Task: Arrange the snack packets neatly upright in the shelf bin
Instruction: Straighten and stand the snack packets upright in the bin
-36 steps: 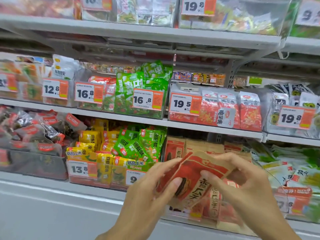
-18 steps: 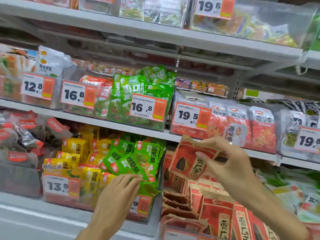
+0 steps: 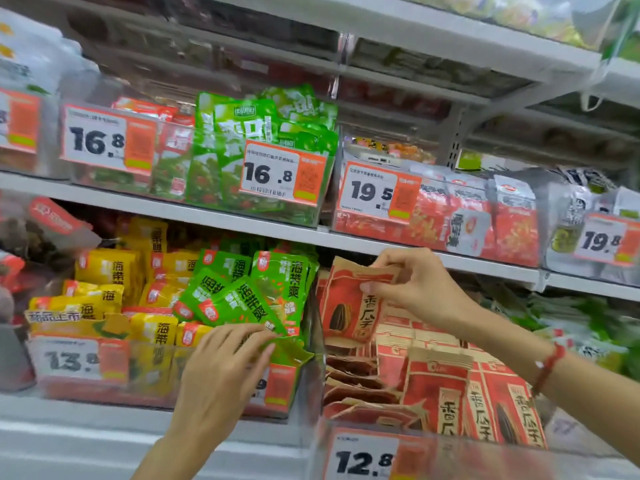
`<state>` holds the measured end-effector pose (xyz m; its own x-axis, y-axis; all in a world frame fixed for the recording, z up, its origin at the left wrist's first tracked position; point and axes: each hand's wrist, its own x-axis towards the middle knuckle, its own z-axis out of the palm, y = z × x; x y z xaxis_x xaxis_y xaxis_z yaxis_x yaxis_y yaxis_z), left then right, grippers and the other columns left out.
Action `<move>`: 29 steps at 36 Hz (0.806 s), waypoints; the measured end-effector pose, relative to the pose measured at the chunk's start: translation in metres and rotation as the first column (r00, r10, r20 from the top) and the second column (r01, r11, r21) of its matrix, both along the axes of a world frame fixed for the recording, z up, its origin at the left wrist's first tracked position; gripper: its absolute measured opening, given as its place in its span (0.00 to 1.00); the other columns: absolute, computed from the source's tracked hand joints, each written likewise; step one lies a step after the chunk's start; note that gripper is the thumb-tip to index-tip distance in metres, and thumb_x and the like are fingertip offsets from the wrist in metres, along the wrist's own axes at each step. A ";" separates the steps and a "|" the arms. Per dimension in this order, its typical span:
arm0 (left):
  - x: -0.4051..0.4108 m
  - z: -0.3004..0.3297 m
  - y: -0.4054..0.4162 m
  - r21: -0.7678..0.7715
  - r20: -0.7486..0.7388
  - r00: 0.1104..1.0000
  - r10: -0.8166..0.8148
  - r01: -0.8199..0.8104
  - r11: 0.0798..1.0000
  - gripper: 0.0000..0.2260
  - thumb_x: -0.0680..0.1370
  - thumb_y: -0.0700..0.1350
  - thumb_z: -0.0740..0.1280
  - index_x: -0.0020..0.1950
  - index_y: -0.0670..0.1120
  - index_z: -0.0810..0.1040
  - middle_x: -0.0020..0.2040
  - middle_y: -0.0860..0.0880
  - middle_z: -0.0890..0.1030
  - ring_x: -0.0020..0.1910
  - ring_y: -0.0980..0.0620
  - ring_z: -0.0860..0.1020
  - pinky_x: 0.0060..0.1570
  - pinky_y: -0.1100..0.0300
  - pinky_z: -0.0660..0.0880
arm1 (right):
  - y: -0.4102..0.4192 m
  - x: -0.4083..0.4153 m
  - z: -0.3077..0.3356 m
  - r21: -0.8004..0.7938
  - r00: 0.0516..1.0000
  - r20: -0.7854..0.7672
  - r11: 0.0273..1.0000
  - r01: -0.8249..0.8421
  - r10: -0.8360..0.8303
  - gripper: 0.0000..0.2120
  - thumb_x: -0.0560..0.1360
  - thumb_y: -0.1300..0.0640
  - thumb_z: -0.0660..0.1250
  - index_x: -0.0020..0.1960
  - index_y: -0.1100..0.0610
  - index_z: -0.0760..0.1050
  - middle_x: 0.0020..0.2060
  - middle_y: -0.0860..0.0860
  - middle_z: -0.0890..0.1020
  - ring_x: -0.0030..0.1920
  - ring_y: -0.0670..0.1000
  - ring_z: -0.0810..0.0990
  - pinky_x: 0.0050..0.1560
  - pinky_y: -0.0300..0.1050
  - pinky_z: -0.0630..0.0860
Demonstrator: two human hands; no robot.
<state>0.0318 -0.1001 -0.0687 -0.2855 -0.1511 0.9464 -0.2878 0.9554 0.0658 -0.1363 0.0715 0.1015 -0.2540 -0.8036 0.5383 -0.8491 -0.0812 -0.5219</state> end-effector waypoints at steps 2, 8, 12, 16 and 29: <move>0.000 0.000 0.000 0.005 0.005 1.000 -0.001 0.001 1.000 0.13 0.78 0.52 0.62 0.50 0.48 0.83 0.47 0.52 0.83 0.49 0.53 0.75 0.51 0.58 0.70 | 0.006 -0.002 -0.006 -0.010 0.997 0.073 0.999 0.033 -0.032 0.05 0.70 0.64 0.74 0.38 0.62 0.79 0.36 0.56 0.84 0.37 0.56 0.83 0.38 0.52 0.79; 0.002 -0.009 0.002 0.035 0.088 0.996 -0.010 0.007 0.999 0.17 0.77 0.57 0.63 0.55 0.48 0.83 0.51 0.51 0.82 0.51 0.49 0.77 0.58 0.54 0.70 | 0.006 -0.009 -0.015 0.440 0.926 -0.374 0.870 0.223 -0.048 0.05 0.72 0.56 0.74 0.46 0.48 0.82 0.41 0.41 0.84 0.44 0.38 0.82 0.52 0.44 0.80; 0.008 -0.008 0.004 0.049 0.143 0.990 -0.011 0.004 0.999 0.18 0.75 0.58 0.64 0.58 0.50 0.82 0.53 0.52 0.81 0.52 0.49 0.78 0.59 0.54 0.70 | -0.010 0.007 -0.014 0.420 0.840 -0.540 0.847 0.325 -0.054 0.10 0.74 0.57 0.68 0.48 0.44 0.83 0.44 0.41 0.85 0.45 0.40 0.81 0.50 0.46 0.80; 0.012 -0.008 0.003 0.074 0.180 0.983 -0.025 0.012 0.997 0.18 0.75 0.59 0.65 0.59 0.51 0.81 0.54 0.52 0.81 0.53 0.49 0.78 0.59 0.55 0.71 | -0.037 0.008 -0.023 0.515 0.815 -0.579 0.770 0.377 -0.012 0.12 0.75 0.54 0.66 0.57 0.46 0.80 0.53 0.45 0.83 0.55 0.48 0.80 0.55 0.46 0.77; 0.011 -0.003 0.004 0.092 0.197 0.980 -0.020 0.002 0.996 0.18 0.76 0.58 0.63 0.59 0.51 0.81 0.52 0.53 0.81 0.52 0.50 0.77 0.57 0.57 0.70 | -0.071 -0.003 -0.037 0.276 0.546 -0.800 0.655 0.704 -0.250 0.15 0.76 0.60 0.66 0.62 0.59 0.72 0.58 0.56 0.77 0.57 0.59 0.78 0.44 0.48 0.68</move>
